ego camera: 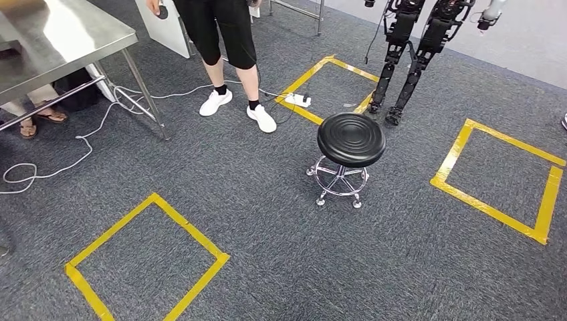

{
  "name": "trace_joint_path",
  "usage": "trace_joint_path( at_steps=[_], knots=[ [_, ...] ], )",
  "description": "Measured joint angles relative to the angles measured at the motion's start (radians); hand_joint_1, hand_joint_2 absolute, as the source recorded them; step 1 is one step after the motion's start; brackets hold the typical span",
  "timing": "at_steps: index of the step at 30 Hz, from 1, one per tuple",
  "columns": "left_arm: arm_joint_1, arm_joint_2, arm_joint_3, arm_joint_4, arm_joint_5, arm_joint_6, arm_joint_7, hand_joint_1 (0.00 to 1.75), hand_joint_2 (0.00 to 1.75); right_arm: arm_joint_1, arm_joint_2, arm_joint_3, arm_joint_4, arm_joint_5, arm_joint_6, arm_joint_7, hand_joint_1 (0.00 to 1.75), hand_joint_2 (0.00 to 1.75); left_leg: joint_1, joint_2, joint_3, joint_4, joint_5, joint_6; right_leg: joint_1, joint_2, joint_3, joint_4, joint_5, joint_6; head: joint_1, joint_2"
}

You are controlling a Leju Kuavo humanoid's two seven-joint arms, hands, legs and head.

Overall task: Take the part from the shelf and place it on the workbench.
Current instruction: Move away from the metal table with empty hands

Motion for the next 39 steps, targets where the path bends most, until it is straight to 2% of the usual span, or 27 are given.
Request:
trace_joint_path(
  at_steps=[1, 2, 4, 6, 8, 10, 12, 13, 15, 16, 17, 18, 19, 21, 23, 24, 25, 26, 28, 30, 31, 32, 33, 34, 36, 38, 39],
  knots=[
    [0.001, 0.001, 0.000, 0.000, 0.000, 0.000, 0.007, 0.00, 0.00, 0.000, 0.000, 0.000, 0.000, 0.002, 0.003, 0.003, 0.00, 0.00, 0.003, -0.005, -0.017, 0.040, -0.009, -0.003, 0.000, 0.014, -0.003, 0.001, 0.003, 0.001, 0.000, 0.000],
    [0.002, 0.001, 0.000, 0.000, 0.000, 0.000, 0.014, 0.00, 0.00, 0.001, 0.000, 0.000, 0.000, 0.003, 0.005, 0.006, 0.00, 0.00, 0.007, -0.007, -0.019, 0.048, 0.001, -0.007, -0.001, 0.028, -0.004, 0.002, 0.004, 0.002, 0.000, 0.000],
    [0.001, 0.003, 0.000, 0.000, -0.001, 0.001, 0.035, 0.00, 0.00, 0.002, 0.001, 0.000, 0.000, 0.006, 0.007, 0.008, 0.00, 0.00, 0.019, -0.019, 0.025, -0.043, 0.067, -0.012, -0.005, 0.055, -0.005, 0.006, 0.006, 0.006, 0.000, 0.000],
    [0.002, 0.004, 0.000, 0.001, -0.006, 0.002, 0.072, 0.00, 0.00, -0.002, 0.003, 0.001, 0.000, 0.008, 0.006, 0.008, 0.00, 0.00, 0.030, -0.064, 0.076, -0.160, 0.113, -0.017, -0.003, 0.080, -0.015, 0.019, 0.005, 0.016, -0.002, 0.000],
    [0.002, 0.004, 0.000, 0.001, -0.017, 0.002, 0.114, 0.00, 0.00, -0.006, 0.005, 0.001, 0.000, 0.009, 0.005, 0.008, 0.00, 0.00, 0.029, -0.088, 0.090, -0.201, 0.114, -0.010, 0.000, 0.102, -0.036, 0.028, 0.008, 0.035, -0.001, 0.000],
    [0.000, 0.004, -0.001, 0.001, -0.025, 0.001, 0.141, 0.00, 0.00, -0.003, 0.006, 0.001, 0.000, 0.008, 0.005, 0.009, 0.00, 0.00, 0.021, -0.067, 0.088, -0.207, 0.119, 0.010, -0.003, 0.114, -0.053, 0.027, 0.016, 0.053, 0.000, 0.000],
    [0.000, 0.003, -0.003, 0.001, -0.030, -0.001, 0.150, 0.00, 0.00, 0.000, 0.006, 0.001, 0.001, 0.008, 0.005, 0.009, 0.00, 0.00, 0.018, -0.042, 0.086, -0.216, 0.131, 0.033, -0.003, 0.078, -0.074, 0.060, -0.002, 0.056, 0.002, 0.000],
    [0.001, 0.003, -0.003, 0.001, -0.032, -0.001, 0.153, 0.00, 0.00, -0.001, 0.006, 0.001, 0.001, 0.008, 0.005, 0.010, 0.00, 0.00, 0.018, -0.027, 0.084, -0.219, 0.135, 0.040, -0.003, 0.050, -0.096, 0.106, -0.028, 0.051, 0.004, 0.000],
    [0.005, 0.003, -0.004, 0.001, -0.034, -0.002, 0.156, 0.00, 0.00, -0.003, 0.008, 0.001, 0.001, 0.008, 0.005, 0.010, 0.00, 0.00, 0.013, 0.005, 0.077, -0.219, 0.138, 0.047, -0.003, 0.018, -0.158, 0.235, -0.092, 0.044, 0.008, 0.000],
    [0.007, 0.003, -0.004, 0.001, -0.034, -0.002, 0.156, 0.00, 0.00, -0.004, 0.008, 0.001, 0.001, 0.008, 0.005, 0.010, 0.00, 0.00, 0.011, 0.021, 0.074, -0.219, 0.139, 0.048, -0.004, 0.014, -0.179, 0.286, -0.111, 0.046, 0.008, 0.000],
    [0.007, 0.003, -0.004, 0.001, -0.034, -0.002, 0.157, 0.00, 0.00, -0.003, 0.008, 0.001, 0.001, 0.008, 0.005, 0.010, 0.00, 0.00, 0.009, 0.036, 0.072, -0.218, 0.140, 0.048, -0.004, 0.011, -0.181, 0.305, -0.116, 0.052, 0.008, 0.000],
    [0.007, 0.003, -0.004, 0.001, -0.034, -0.002, 0.157, 0.00, 0.00, -0.001, 0.008, 0.001, 0.001, 0.008, 0.005, 0.010, 0.00, 0.00, 0.007, 0.049, 0.071, -0.218, 0.140, 0.048, -0.003, 0.008, -0.161, 0.283, -0.106, 0.059, 0.008, 0.000],
    [0.007, 0.002, -0.004, 0.001, -0.034, -0.002, 0.157, 0.00, 0.00, 0.000, 0.007, 0.001, 0.001, 0.008, 0.005, 0.010, 0.00, 0.00, 0.006, 0.062, 0.071, -0.218, 0.141, 0.047, -0.003, -0.001, -0.121, 0.225, -0.088, 0.066, 0.008, 0.000],
    [0.007, 0.001, -0.005, 0.001, -0.034, -0.002, 0.157, 0.00, 0.00, -0.002, 0.007, 0.001, 0.001, 0.007, 0.005, 0.010, 0.00, 0.00, 0.002, 0.086, 0.074, -0.217, 0.140, 0.040, 0.005, -0.045, -0.037, 0.084, -0.050, 0.066, 0.009, 0.000],
    [0.005, 0.000, -0.005, 0.001, -0.034, -0.002, 0.157, 0.00, 0.00, -0.005, 0.006, 0.001, 0.001, 0.007, 0.005, 0.010, 0.00, 0.00, -0.004, 0.106, 0.078, -0.216, 0.138, 0.029, 0.016, -0.068, -0.005, 0.022, -0.031, 0.051, 0.009, 0.000],
    [0.003, 0.000, -0.005, 0.001, -0.034, -0.002, 0.157, 0.00, 0.00, -0.005, 0.006, 0.001, 0.002, 0.007, 0.005, 0.010, 0.00, 0.00, -0.005, 0.116, 0.081, -0.216, 0.137, 0.022, 0.021, -0.060, -0.008, 0.021, -0.027, 0.044, 0.008, 0.000],
    [0.000, 0.000, -0.005, 0.001, -0.034, -0.002, 0.157, 0.00, 0.00, -0.003, 0.006, 0.001, 0.002, 0.007, 0.005, 0.010, 0.00, 0.00, -0.003, 0.122, 0.083, -0.216, 0.136, 0.017, 0.016, -0.048, -0.008, 0.020, -0.023, 0.036, 0.008, 0.000],
    [-0.003, 0.000, -0.005, 0.001, -0.034, -0.002, 0.157, 0.00, 0.00, 0.000, 0.006, 0.001, 0.002, 0.007, 0.005, 0.010, 0.00, 0.00, 0.000, 0.113, 0.083, -0.210, 0.129, 0.011, 0.011, -0.038, -0.007, 0.017, -0.019, 0.029, 0.008, 0.000],
    [-0.004, 0.000, -0.005, 0.000, -0.035, -0.003, 0.158, 0.00, 0.00, 0.001, 0.007, 0.001, 0.002, 0.007, 0.005, 0.012, 0.00, 0.00, 0.007, 0.062, 0.061, -0.152, 0.083, 0.001, -0.001, -0.019, -0.006, 0.014, -0.009, 0.012, 0.005, 0.000],
    [0.001, 0.001, -0.005, 0.001, -0.037, -0.004, 0.156, 0.00, 0.00, -0.001, 0.008, 0.001, 0.002, 0.007, 0.007, 0.015, 0.00, 0.00, 0.011, 0.009, 0.009, -0.027, 0.010, -0.004, -0.001, 0.003, -0.012, 0.014, -0.004, 0.001, 0.002, 0.000],
    [0.003, 0.001, -0.005, 0.001, -0.037, -0.005, 0.154, 0.00, 0.00, -0.001, 0.009, 0.001, 0.002, 0.007, 0.008, 0.017, 0.00, 0.00, 0.011, -0.001, -0.014, 0.027, -0.012, -0.006, 0.001, 0.016, -0.014, 0.015, -0.003, -0.001, 0.002, 0.000],
    [0.005, 0.001, -0.005, 0.000, -0.037, -0.005, 0.149, 0.00, 0.00, 0.001, 0.010, 0.001, 0.002, 0.007, 0.008, 0.019, 0.00, 0.00, 0.011, -0.005, -0.026, 0.056, -0.016, -0.007, 0.002, 0.029, -0.014, 0.015, -0.002, -0.001, 0.002, 0.000],
    [0.006, 0.002, -0.005, 0.000, -0.037, -0.005, 0.142, 0.00, 0.00, 0.002, 0.011, 0.001, 0.003, 0.007, 0.008, 0.021, 0.00, 0.00, 0.012, -0.007, -0.021, 0.047, 0.001, -0.008, 0.002, 0.042, -0.014, 0.016, -0.002, 0.000, 0.002, 0.000],
    [0.007, 0.002, -0.005, 0.000, -0.038, -0.005, 0.134, 0.00, 0.00, 0.003, 0.013, 0.001, 0.003, 0.007, 0.008, 0.022, 0.00, 0.00, 0.015, -0.011, 0.000, 0.003, 0.033, -0.009, 0.001, 0.055, -0.013, 0.018, -0.002, 0.000, 0.002, 0.000],
    [0.009, 0.002, -0.006, 0.000, -0.043, -0.004, 0.120, 0.00, 0.00, 0.001, 0.015, 0.001, 0.003, 0.009, 0.006, 0.021, 0.00, 0.00, 0.023, -0.050, 0.057, -0.121, 0.095, -0.010, 0.004, 0.081, -0.017, 0.028, -0.004, 0.006, 0.001, 0.000],
    [0.011, 0.002, -0.007, 0.000, -0.047, -0.002, 0.108, 0.00, 0.00, -0.001, 0.017, 0.002, 0.003, 0.009, 0.002, 0.012, 0.00, 0.00, 0.024, -0.084, 0.083, -0.187, 0.112, -0.006, 0.007, 0.105, -0.032, 0.037, -0.002, 0.019, 0.002, 0.000],
    [0.011, 0.002, -0.008, 0.000, -0.049, -0.001, 0.104, 0.00, 0.00, -0.001, 0.018, 0.002, 0.003, 0.008, 0.000, 0.002, 0.00, 0.00, 0.020, -0.083, 0.084, -0.192, 0.109, 0.000, 0.008, 0.116, -0.039, 0.038, 0.001, 0.027, 0.002, 0.000]
  ],
)
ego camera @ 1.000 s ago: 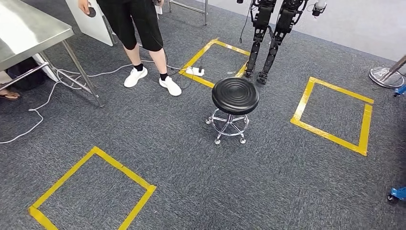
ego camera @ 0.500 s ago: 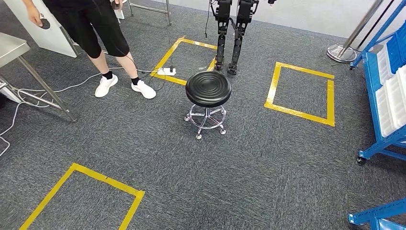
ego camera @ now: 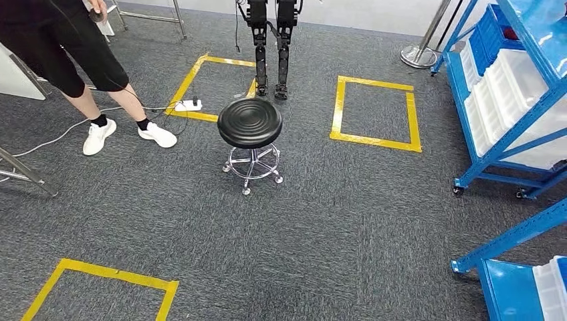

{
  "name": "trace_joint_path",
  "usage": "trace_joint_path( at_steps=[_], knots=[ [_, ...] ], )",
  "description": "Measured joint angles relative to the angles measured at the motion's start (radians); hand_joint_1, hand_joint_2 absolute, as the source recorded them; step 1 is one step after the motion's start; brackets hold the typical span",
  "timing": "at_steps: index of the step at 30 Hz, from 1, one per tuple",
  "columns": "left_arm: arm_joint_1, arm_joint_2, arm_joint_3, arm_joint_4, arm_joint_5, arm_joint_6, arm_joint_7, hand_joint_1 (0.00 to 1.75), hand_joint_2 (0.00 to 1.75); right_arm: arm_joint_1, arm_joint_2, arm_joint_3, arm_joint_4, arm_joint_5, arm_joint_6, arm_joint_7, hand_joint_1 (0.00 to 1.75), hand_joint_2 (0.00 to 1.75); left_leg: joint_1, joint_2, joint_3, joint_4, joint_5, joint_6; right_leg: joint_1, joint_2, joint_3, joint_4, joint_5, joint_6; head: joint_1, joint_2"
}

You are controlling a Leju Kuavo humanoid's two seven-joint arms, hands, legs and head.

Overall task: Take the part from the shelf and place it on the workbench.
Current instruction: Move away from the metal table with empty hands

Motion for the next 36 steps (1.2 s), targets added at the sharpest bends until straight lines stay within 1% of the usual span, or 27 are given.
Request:
trace_joint_path(
  at_steps=[1, 2, 3, 4, 6, 8, 9, 10, 12, 14, 15, 16, 17, 19, 20, 21, 22, 23, 24, 25, 26, 28, 30, 32, 33, 34, 36],
  knots=[
    [0.000, 0.000, 0.000, 0.000, -0.002, 0.003, 0.000, 0.00, 0.00, 0.003, 0.001, 0.000, 0.000, -0.003, -0.001, -0.014, 0.00, 0.00, -0.003, 0.012, -0.001, -0.002, 0.002, 0.009, -0.001, 0.011, -0.008, -0.002, 0.004, 0.009, 0.001, 0.000],
    [-0.001, -0.001, -0.001, 0.000, -0.003, 0.007, 0.003, 0.00, 0.00, 0.007, 0.001, 0.000, 0.000, -0.006, -0.002, -0.031, 0.00, 0.00, -0.005, 0.024, -0.001, -0.006, 0.007, 0.018, -0.002, 0.007, -0.015, 0.001, 0.004, 0.015, 0.001, 0.000],
    [0.000, -0.002, -0.001, 0.000, -0.005, 0.011, 0.008, 0.00, 0.00, 0.010, 0.001, 0.000, 0.000, -0.010, -0.002, -0.047, 0.00, 0.00, -0.006, 0.037, 0.000, -0.011, 0.011, 0.028, -0.001, -0.011, -0.024, 0.015, -0.002, 0.018, 0.002, 0.000],
    [0.002, -0.003, -0.001, 0.000, -0.005, 0.015, 0.012, 0.00, 0.00, 0.012, 0.001, 0.000, 0.000, -0.013, -0.003, -0.059, 0.00, 0.00, -0.006, 0.051, 0.000, -0.016, 0.014, 0.037, 0.001, -0.037, -0.044, 0.050, -0.020, 0.016, 0.005, 0.000],
    [0.007, -0.003, -0.002, 0.000, -0.006, 0.019, 0.016, 0.00, 0.00, 0.012, 0.003, 0.000, 0.000, -0.016, -0.003, -0.069, 0.00, 0.00, -0.008, 0.083, -0.001, -0.018, 0.016, 0.047, 0.001, -0.088, -0.102, 0.168, -0.076, 0.008, 0.011, 0.000],
    [0.011, -0.003, -0.002, 0.000, -0.009, 0.019, 0.014, 0.00, 0.00, 0.013, 0.005, 0.000, 0.000, -0.018, -0.004, -0.070, 0.00, 0.00, -0.012, 0.114, -0.003, -0.018, 0.016, 0.048, 0.000, -0.101, -0.146, 0.263, -0.110, 0.010, 0.012, 0.000],
    [0.012, -0.003, -0.002, 0.000, -0.011, 0.018, 0.011, 0.00, 0.00, 0.014, 0.005, 0.000, 0.000, -0.019, -0.004, -0.070, 0.00, 0.00, -0.014, 0.128, -0.004, -0.018, 0.016, 0.048, -0.001, -0.105, -0.140, 0.261, -0.106, 0.016, 0.012, 0.000],
    [0.012, -0.003, -0.002, 0.000, -0.014, 0.017, 0.007, 0.00, 0.00, 0.014, 0.004, 0.000, 0.000, -0.019, -0.003, -0.070, 0.00, 0.00, -0.014, 0.141, -0.004, -0.018, 0.015, 0.048, -0.002, -0.112, -0.114, 0.221, -0.090, 0.024, 0.012, 0.000],
    [0.012, -0.003, -0.004, 0.000, -0.020, 0.013, 0.000, 0.00, 0.00, 0.013, 0.003, 0.000, 0.000, -0.021, -0.002, -0.071, 0.00, 0.00, -0.017, 0.164, 0.001, -0.017, 0.013, 0.042, 0.001, -0.157, -0.033, 0.085, -0.049, 0.032, 0.013, 0.000],
    [0.011, -0.003, -0.005, -0.001, -0.025, 0.010, -0.004, 0.00, 0.00, 0.009, 0.002, 0.000, 0.000, -0.021, -0.001, -0.073, 0.00, 0.00, -0.021, 0.184, 0.008, -0.017, 0.007, 0.030, 0.009, -0.192, 0.008, 0.005, -0.026, 0.021, 0.012, 0.000],
    [0.010, -0.003, -0.005, -0.001, -0.025, 0.010, -0.006, 0.00, 0.00, 0.008, 0.002, 0.000, 0.000, -0.021, -0.001, -0.073, 0.00, 0.00, -0.022, 0.194, 0.012, -0.018, 0.005, 0.024, 0.014, -0.191, 0.008, -0.001, -0.023, 0.012, 0.011, 0.000],
    [0.008, -0.003, -0.005, -0.002, -0.026, 0.010, -0.006, 0.00, 0.00, 0.009, 0.002, 0.000, 0.000, -0.021, 0.000, -0.073, 0.00, 0.00, -0.021, 0.205, 0.016, -0.019, 0.003, 0.017, 0.017, -0.179, 0.006, -0.003, -0.021, 0.003, 0.011, 0.000],
    [0.005, -0.003, -0.005, -0.003, -0.026, 0.010, -0.007, 0.00, 0.00, 0.011, 0.001, 0.000, 0.000, -0.021, 0.000, -0.073, 0.00, 0.00, -0.017, 0.201, 0.019, -0.017, 0.000, 0.010, 0.011, -0.167, 0.008, -0.005, -0.017, -0.005, 0.010, 0.000],
    [0.001, -0.003, -0.006, -0.004, -0.026, 0.009, -0.008, 0.00, 0.00, 0.013, 0.001, 0.000, 0.000, -0.021, 0.000, -0.073, 0.00, 0.00, -0.011, 0.153, 0.006, 0.020, -0.031, -0.002, 0.000, -0.146, 0.012, -0.010, -0.010, -0.021, 0.006, 0.000],
    [0.003, -0.003, -0.006, -0.005, -0.027, 0.009, -0.008, 0.00, 0.00, 0.013, 0.002, 0.000, 0.000, -0.021, 0.001, -0.073, 0.00, 0.00, -0.009, 0.118, -0.015, 0.069, -0.064, -0.005, -0.005, -0.135, 0.013, -0.011, -0.006, -0.028, 0.004, 0.000],
    [0.004, -0.003, -0.006, -0.005, -0.027, 0.009, -0.008, 0.00, 0.00, 0.012, 0.002, 0.000, 0.000, -0.021, 0.001, -0.073, 0.00, 0.00, -0.009, 0.093, -0.043, 0.133, -0.101, -0.005, -0.001, -0.123, 0.011, -0.011, -0.005, -0.033, 0.002, 0.000],
    [0.006, -0.003, -0.006, -0.005, -0.027, 0.009, -0.008, 0.00, 0.00, 0.012, 0.003, 0.000, 0.000, -0.021, 0.001, -0.073, 0.00, 0.00, -0.008, 0.080, -0.074, 0.199, -0.132, -0.006, 0.002, -0.109, 0.009, -0.010, -0.003, -0.037, 0.002, 0.000],
    [0.008, -0.003, -0.006, -0.005, -0.027, 0.009, -0.008, 0.00, 0.00, 0.013, 0.004, 0.000, 0.000, -0.021, 0.002, -0.074, 0.00, 0.00, -0.008, 0.075, -0.098, 0.246, -0.146, -0.006, 0.004, -0.095, 0.009, -0.010, -0.003, -0.037, 0.002, 0.000],
    [0.009, -0.003, -0.006, -0.005, -0.027, 0.010, -0.008, 0.00, 0.00, 0.014, 0.004, 0.000, 0.000, -0.021, 0.004, -0.074, 0.00, 0.00, -0.008, 0.073, -0.106, 0.259, -0.138, -0.006, 0.005, -0.080, 0.010, -0.010, -0.003, -0.037, 0.002, 0.000],
    [0.010, -0.003, -0.006, -0.005, -0.027, 0.011, -0.008, 0.00, 0.00, 0.016, 0.004, 0.000, 0.000, -0.020, 0.005, -0.075, 0.00, 0.00, -0.008, 0.071, -0.098, 0.236, -0.110, -0.004, 0.006, -0.066, 0.012, -0.009, -0.003, -0.037, 0.002, 0.000],
    [0.010, -0.003, -0.006, -0.005, -0.027, 0.013, -0.008, 0.00, 0.00, 0.017, 0.004, 0.000, 0.000, -0.019, 0.006, -0.077, 0.00, 0.00, -0.007, 0.064, -0.075, 0.179, -0.070, -0.002, 0.006, -0.051, 0.015, -0.008, -0.003, -0.036, 0.002, 0.000],
    [0.011, -0.002, -0.006, -0.005, -0.028, 0.018, -0.004, 0.00, 0.00, 0.015, 0.006, 0.000, 0.000, -0.017, 0.007, -0.080, 0.00, 0.00, -0.003, 0.023, -0.023, 0.052, -0.007, 0.003, 0.009, -0.025, 0.014, -0.005, -0.004, -0.033, 0.002, 0.000],
    [0.012, 0.000, -0.006, -0.004, -0.028, 0.023, 0.006, 0.00, 0.00, 0.013, 0.009, 0.000, 0.000, -0.014, 0.008, -0.081, 0.00, 0.00, -0.005, -0.001, -0.002, -0.005, 0.008, 0.008, 0.012, -0.004, 0.005, -0.003, -0.001, -0.024, 0.002, 0.000],
    [0.011, 0.001, -0.006, -0.005, -0.028, 0.029, 0.018, 0.00, 0.00, 0.016, 0.010, 0.000, 0.000, -0.012, 0.009, -0.079, 0.00, 0.00, -0.010, 0.020, 0.001, -0.014, 0.012, 0.020, 0.009, 0.012, -0.007, -0.004, 0.004, -0.010, 0.002, 0.000],
    [0.011, 0.001, -0.006, -0.005, -0.029, 0.031, 0.022, 0.00, 0.00, 0.017, 0.009, 0.000, 0.000, -0.012, 0.010, -0.077, 0.00, 0.00, -0.011, 0.031, 0.003, -0.021, 0.016, 0.029, 0.009, 0.001, -0.015, 0.003, 0.002, -0.006, 0.002, 0.000],
    [0.011, 0.002, -0.006, -0.005, -0.030, 0.032, 0.025, 0.00, 0.00, 0.018, 0.009, 0.000, 0.000, -0.013, 0.010, -0.075, 0.00, 0.00, -0.010, 0.044, 0.005, -0.027, 0.020, 0.037, 0.010, -0.021, -0.029, 0.024, -0.010, -0.004, 0.004, 0.000],
    [0.014, 0.003, -0.006, -0.005, -0.033, 0.033, 0.028, 0.00, 0.00, 0.015, 0.009, 0.000, 0.000, -0.013, 0.010, -0.072, 0.00, 0.00, -0.011, 0.073, 0.007, -0.034, 0.024, 0.047, 0.008, -0.078, -0.083, 0.127, -0.057, -0.008, 0.008, 0.000]
  ],
)
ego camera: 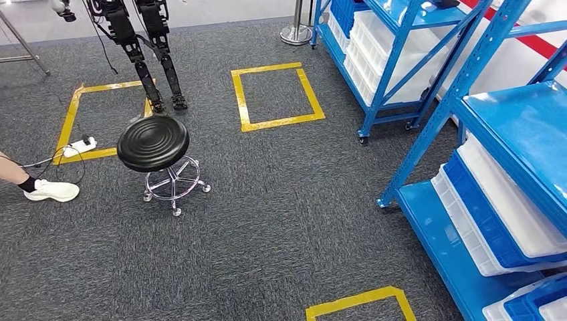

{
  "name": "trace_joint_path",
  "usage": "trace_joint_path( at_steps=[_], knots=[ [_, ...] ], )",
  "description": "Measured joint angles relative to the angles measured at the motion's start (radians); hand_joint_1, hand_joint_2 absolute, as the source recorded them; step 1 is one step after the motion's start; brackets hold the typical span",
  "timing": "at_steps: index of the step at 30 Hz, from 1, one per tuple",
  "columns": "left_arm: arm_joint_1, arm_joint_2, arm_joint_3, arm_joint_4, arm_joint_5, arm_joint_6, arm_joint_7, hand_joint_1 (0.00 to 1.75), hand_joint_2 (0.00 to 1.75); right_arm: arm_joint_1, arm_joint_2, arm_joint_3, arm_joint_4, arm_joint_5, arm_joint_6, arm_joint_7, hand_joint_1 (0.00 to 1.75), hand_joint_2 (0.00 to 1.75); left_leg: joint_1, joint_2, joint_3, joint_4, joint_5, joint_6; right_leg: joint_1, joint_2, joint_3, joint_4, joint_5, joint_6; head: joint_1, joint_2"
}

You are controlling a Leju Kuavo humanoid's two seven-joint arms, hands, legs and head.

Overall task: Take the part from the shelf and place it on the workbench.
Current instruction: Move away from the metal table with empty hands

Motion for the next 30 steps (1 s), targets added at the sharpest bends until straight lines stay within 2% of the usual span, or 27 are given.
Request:
trace_joint_path(
  at_steps=[2, 3, 4, 5, 6, 7, 8, 9, 10, 12, 13, 14, 16, 17, 18, 19, 20, 21, 22, 23, 25, 27, 28, 30],
  knots=[
    [0.003, 0.002, 0.000, 0.000, -0.002, 0.001, 0.002, 0.00, 0.00, -0.002, 0.000, 0.000, 0.000, -0.001, 0.000, 0.001, 0.00, 0.00, -0.002, 0.031, -0.001, 0.000, -0.001, 0.003, -0.007, -0.021, -0.065, 0.126, -0.046, 0.002, 0.002, 0.000],
    [0.003, 0.002, 0.000, 0.000, -0.003, 0.001, 0.002, 0.00, 0.00, -0.002, 0.000, 0.000, 0.000, -0.001, 0.000, 0.000, 0.00, 0.00, -0.002, 0.046, -0.001, 0.000, -0.002, 0.002, -0.010, -0.025, -0.080, 0.156, -0.053, 0.009, 0.002, 0.000],
    [0.003, 0.002, 0.000, 0.000, -0.004, 0.000, 0.001, 0.00, 0.00, -0.001, 0.000, 0.000, 0.000, -0.001, 0.000, 0.000, 0.00, 0.00, -0.002, 0.058, -0.001, 0.001, -0.003, 0.001, -0.014, -0.029, -0.075, 0.151, -0.045, 0.018, 0.002, 0.000],
    [0.002, 0.002, 0.000, 0.000, -0.005, -0.001, -0.002, 0.00, 0.00, -0.001, -0.001, 0.000, 0.000, -0.002, 0.001, 0.000, 0.00, 0.00, 0.000, 0.071, 0.001, 0.001, -0.005, -0.002, -0.019, -0.036, -0.047, 0.104, -0.025, 0.029, 0.002, 0.000],
    [0.002, 0.002, 0.000, 0.000, -0.006, -0.002, -0.006, 0.00, 0.00, -0.002, -0.002, 0.000, 0.000, -0.002, 0.001, 0.000, 0.00, 0.00, 0.001, 0.082, 0.004, 0.001, -0.007, -0.006, -0.023, -0.052, -0.005, 0.032, 0.000, 0.040, 0.003, 0.000],
    [0.002, 0.003, 0.000, 0.000, -0.008, -0.003, -0.011, 0.00, 0.00, -0.002, -0.002, 0.000, 0.000, -0.001, 0.001, 0.000, 0.00, 0.00, 0.000, 0.092, 0.008, 0.002, -0.011, -0.013, -0.024, -0.076, 0.034, -0.037, 0.021, 0.046, 0.003, 0.000],
    [0.002, 0.004, 0.000, 0.000, -0.010, -0.004, -0.016, 0.00, 0.00, -0.004, -0.002, 0.000, -0.001, -0.001, 0.001, 0.000, 0.00, 0.00, -0.002, 0.102, 0.012, 0.003, -0.015, -0.021, -0.023, -0.094, 0.066, -0.092, 0.038, 0.045, 0.003, 0.000],
    [0.001, 0.006, 0.000, 0.000, -0.012, -0.005, -0.020, 0.00, 0.00, -0.005, -0.003, 0.000, -0.001, 0.000, 0.001, 0.000, 0.00, 0.00, -0.004, 0.110, 0.016, 0.003, -0.019, -0.029, -0.020, -0.104, 0.080, -0.119, 0.044, 0.039, 0.001, 0.000],
    [0.000, 0.007, 0.000, 0.000, -0.014, -0.005, -0.023, 0.00, 0.00, -0.005, -0.003, 0.000, -0.001, 0.001, 0.001, 0.000, 0.00, 0.00, -0.004, 0.118, 0.020, 0.002, -0.021, -0.035, -0.015, -0.103, 0.080, -0.125, 0.045, 0.031, -0.001, 0.000],
    [-0.006, 0.007, 0.000, 0.000, -0.019, -0.005, -0.027, 0.00, 0.00, -0.003, -0.006, 0.000, -0.001, 0.003, 0.001, 0.000, 0.00, 0.00, 0.003, 0.129, 0.028, 0.001, -0.026, -0.048, -0.014, -0.080, 0.078, -0.128, 0.048, 0.014, -0.004, 0.000],
    [-0.008, 0.007, 0.000, 0.000, -0.022, -0.006, -0.028, 0.00, 0.00, -0.002, -0.007, 0.000, -0.001, 0.003, 0.001, 0.000, 0.00, 0.00, 0.008, 0.116, 0.027, 0.012, -0.037, -0.054, -0.016, -0.069, 0.079, -0.130, 0.049, 0.006, -0.006, 0.000],
    [-0.010, 0.007, -0.001, 0.000, -0.025, -0.006, -0.027, 0.00, 0.00, -0.001, -0.007, 0.000, -0.001, 0.003, 0.001, 0.000, 0.00, 0.00, 0.012, 0.091, 0.016, 0.041, -0.060, -0.057, -0.017, -0.059, 0.082, -0.131, 0.051, -0.004, -0.008, 0.000],
    [-0.008, 0.007, -0.001, 0.000, -0.029, -0.006, -0.021, 0.00, 0.00, -0.002, -0.007, 0.000, -0.001, 0.003, 0.001, 0.000, 0.00, 0.00, 0.014, 0.029, -0.036, 0.161, -0.129, -0.056, -0.013, -0.037, 0.084, -0.131, 0.054, -0.017, -0.013, 0.000],
    [-0.007, 0.008, -0.001, 0.000, -0.029, -0.005, -0.016, 0.00, 0.00, -0.002, -0.006, 0.000, -0.001, 0.003, 0.001, 0.000, 0.00, 0.00, 0.013, 0.012, -0.070, 0.229, -0.159, -0.054, -0.009, -0.024, 0.083, -0.131, 0.056, -0.022, -0.013, 0.000],
    [-0.005, 0.008, -0.001, 0.000, -0.030, -0.005, -0.011, 0.00, 0.00, -0.002, -0.006, 0.000, -0.001, 0.003, 0.001, 0.000, 0.00, 0.00, 0.012, 0.004, -0.097, 0.279, -0.172, -0.052, -0.005, -0.010, 0.083, -0.131, 0.056, -0.023, -0.013, 0.000],
    [-0.004, 0.009, -0.001, 0.000, -0.031, -0.005, -0.007, 0.00, 0.00, -0.001, -0.006, 0.000, -0.001, 0.002, 0.001, 0.000, 0.00, 0.00, 0.011, 0.001, -0.110, 0.294, -0.162, -0.049, -0.001, 0.005, 0.084, -0.130, 0.056, -0.024, -0.013, 0.000],
    [-0.004, 0.009, -0.001, 0.000, -0.033, -0.005, -0.003, 0.00, 0.00, 0.000, -0.006, 0.000, -0.001, 0.001, 0.001, 0.000, 0.00, 0.00, 0.011, -0.002, -0.105, 0.270, -0.134, -0.045, 0.001, 0.020, 0.086, -0.130, 0.056, -0.024, -0.013, 0.000],
    [-0.004, 0.009, -0.001, 0.000, -0.035, -0.005, 0.000, 0.00, 0.00, 0.001, -0.007, 0.000, -0.001, 0.000, 0.001, 0.000, 0.00, 0.00, 0.011, -0.010, -0.086, 0.217, -0.094, -0.040, 0.002, 0.034, 0.088, -0.130, 0.056, -0.024, -0.013, 0.000],
    [-0.004, 0.009, -0.001, 0.000, -0.036, -0.004, 0.002, 0.00, 0.00, 0.001, -0.006, 0.000, -0.001, 0.000, 0.001, 0.000, 0.00, 0.00, 0.011, -0.031, -0.061, 0.150, -0.054, -0.034, 0.003, 0.047, 0.090, -0.130, 0.056, -0.024, -0.013, 0.000],
    [-0.003, 0.010, -0.001, 0.001, -0.037, -0.003, 0.004, 0.00, 0.00, 0.000, -0.006, 0.000, -0.001, 0.000, 0.001, 0.000, 0.00, 0.00, 0.011, -0.053, -0.037, 0.090, -0.027, -0.030, 0.006, 0.060, 0.089, -0.128, 0.056, -0.023, -0.013, 0.000],
    [-0.003, 0.010, -0.001, 0.001, -0.039, 0.006, 0.006, 0.00, 0.00, -0.001, -0.005, 0.000, -0.001, 0.001, 0.001, -0.001, 0.00, 0.00, 0.006, -0.079, -0.016, 0.032, -0.011, -0.025, 0.006, 0.083, 0.081, -0.127, 0.059, -0.016, -0.013, 0.000],
    [-0.004, 0.008, -0.001, 0.001, -0.040, 0.028, 0.009, 0.00, 0.00, 0.001, -0.005, 0.000, -0.002, 0.004, 0.002, -0.001, 0.00, 0.00, -0.001, -0.058, -0.011, 0.021, -0.007, -0.017, 0.003, 0.100, 0.069, -0.128, 0.064, -0.004, -0.013, 0.000],
    [-0.005, 0.004, -0.001, 0.001, -0.040, 0.042, 0.011, 0.00, 0.00, 0.002, -0.006, 0.000, -0.002, 0.006, 0.004, -0.001, 0.00, 0.00, -0.002, -0.046, -0.008, 0.013, -0.001, -0.010, 0.002, 0.085, 0.063, -0.122, 0.062, 0.001, -0.013, 0.000],
    [-0.006, -0.004, -0.001, 0.000, -0.040, 0.058, 0.014, 0.00, 0.00, 0.001, -0.008, 0.000, -0.002, 0.010, 0.009, -0.001, 0.00, 0.00, -0.002, -0.018, -0.003, -0.002, 0.009, 0.002, 0.001, 0.025, 0.030, -0.061, 0.031, 0.000, -0.008, 0.000]
  ],
)
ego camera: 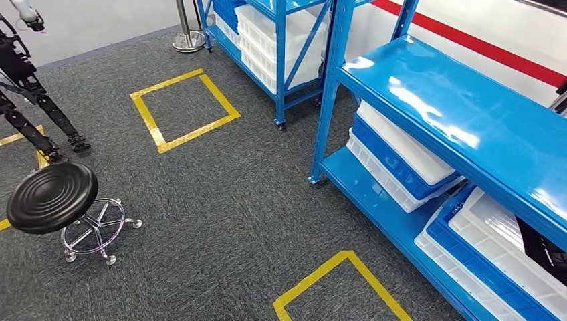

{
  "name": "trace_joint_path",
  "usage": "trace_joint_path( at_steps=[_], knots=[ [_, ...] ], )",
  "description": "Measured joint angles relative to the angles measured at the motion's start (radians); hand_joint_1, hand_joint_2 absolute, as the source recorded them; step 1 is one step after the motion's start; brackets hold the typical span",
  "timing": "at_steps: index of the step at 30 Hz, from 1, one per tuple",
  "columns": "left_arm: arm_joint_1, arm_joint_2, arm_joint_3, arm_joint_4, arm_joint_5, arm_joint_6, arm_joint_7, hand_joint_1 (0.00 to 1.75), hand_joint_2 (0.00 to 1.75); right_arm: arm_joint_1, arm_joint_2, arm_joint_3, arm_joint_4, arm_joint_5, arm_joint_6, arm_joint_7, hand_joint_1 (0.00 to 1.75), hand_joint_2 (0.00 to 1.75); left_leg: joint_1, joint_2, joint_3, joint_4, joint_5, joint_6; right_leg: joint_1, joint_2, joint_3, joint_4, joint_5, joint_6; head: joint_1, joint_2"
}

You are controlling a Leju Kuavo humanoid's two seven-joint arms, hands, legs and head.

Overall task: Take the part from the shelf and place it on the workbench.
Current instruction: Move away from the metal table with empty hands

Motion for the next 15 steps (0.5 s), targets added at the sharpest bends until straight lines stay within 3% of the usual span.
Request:
trace_joint_path(
  at_steps=[1, 2, 4, 5, 7, 8, 10, 12, 13, 15],
  knots=[
    [0.001, -0.003, 0.000, 0.000, 0.000, 0.004, 0.001, 0.00, 0.00, -0.002, -0.001, 0.000, 0.000, 0.002, 0.002, 0.000, 0.00, 0.00, -0.002, 0.015, 0.001, -0.002, 0.001, 0.002, -0.001, -0.030, -0.029, 0.056, -0.027, -0.002, 0.001, 0.000],
    [0.002, -0.005, 0.000, 0.000, 0.000, 0.006, 0.002, 0.00, 0.00, -0.005, -0.002, 0.001, 0.000, 0.004, 0.004, 0.000, 0.00, 0.00, -0.003, 0.032, 0.000, -0.002, 0.001, 0.004, -0.004, -0.044, -0.063, 0.122, -0.056, -0.002, 0.003, 0.000],
    [0.003, -0.007, 0.000, 0.000, 0.000, 0.000, 0.001, 0.00, 0.00, -0.005, -0.003, 0.003, 0.000, 0.006, 0.006, 0.000, 0.00, 0.00, -0.004, 0.064, -0.002, -0.002, 0.000, 0.004, -0.012, -0.051, -0.101, 0.204, -0.080, 0.008, 0.003, 0.000],
    [0.003, -0.007, 0.000, 0.000, -0.001, -0.010, -0.002, 0.00, 0.00, -0.005, -0.004, 0.005, 0.000, 0.007, 0.006, 0.000, 0.00, 0.00, -0.003, 0.078, -0.002, -0.001, -0.001, 0.002, -0.017, -0.055, -0.092, 0.194, -0.071, 0.019, 0.003, 0.000],
    [0.003, -0.005, 0.000, 0.000, -0.003, -0.034, -0.008, 0.00, 0.00, -0.004, -0.005, 0.009, 0.000, 0.010, 0.006, 0.000, 0.00, 0.00, -0.002, 0.103, 0.002, 0.000, -0.005, -0.006, -0.026, -0.085, -0.019, 0.070, -0.027, 0.041, 0.004, 0.000],
    [0.004, -0.003, 0.000, 0.000, -0.004, -0.041, -0.010, 0.00, 0.00, -0.005, -0.005, 0.011, 0.000, 0.012, 0.006, 0.001, 0.00, 0.00, -0.003, 0.114, 0.005, 0.002, -0.009, -0.013, -0.026, -0.108, 0.020, 0.005, -0.007, 0.046, 0.005, 0.000],
    [0.003, 0.003, 0.000, 0.000, -0.004, -0.047, -0.013, 0.00, 0.00, -0.007, -0.004, 0.015, -0.001, 0.013, 0.006, 0.001, 0.00, 0.00, -0.007, 0.133, 0.012, 0.005, -0.016, -0.029, -0.022, -0.132, 0.057, -0.062, 0.010, 0.037, 0.002, 0.000],
    [-0.001, 0.006, 0.000, 0.000, -0.004, -0.049, -0.014, 0.00, 0.00, -0.005, -0.006, 0.017, -0.002, 0.013, 0.006, 0.001, 0.00, 0.00, -0.003, 0.151, 0.020, 0.002, -0.019, -0.042, -0.015, -0.114, 0.051, -0.065, 0.012, 0.019, -0.002, 0.000],
    [-0.004, 0.006, 0.000, 0.000, -0.004, -0.049, -0.016, 0.00, 0.00, -0.003, -0.007, 0.017, -0.002, 0.013, 0.006, 0.001, 0.00, 0.00, 0.003, 0.149, 0.022, 0.004, -0.023, -0.050, -0.017, -0.104, 0.051, -0.066, 0.013, 0.011, -0.002, 0.000],
    [-0.006, 0.006, 0.000, -0.001, -0.005, -0.049, -0.018, 0.00, 0.00, -0.002, -0.007, 0.018, -0.002, 0.013, 0.006, 0.001, 0.00, 0.00, 0.011, 0.102, 0.006, 0.052, -0.063, -0.059, -0.020, -0.084, 0.055, -0.069, 0.017, -0.005, -0.005, 0.000]
  ],
)
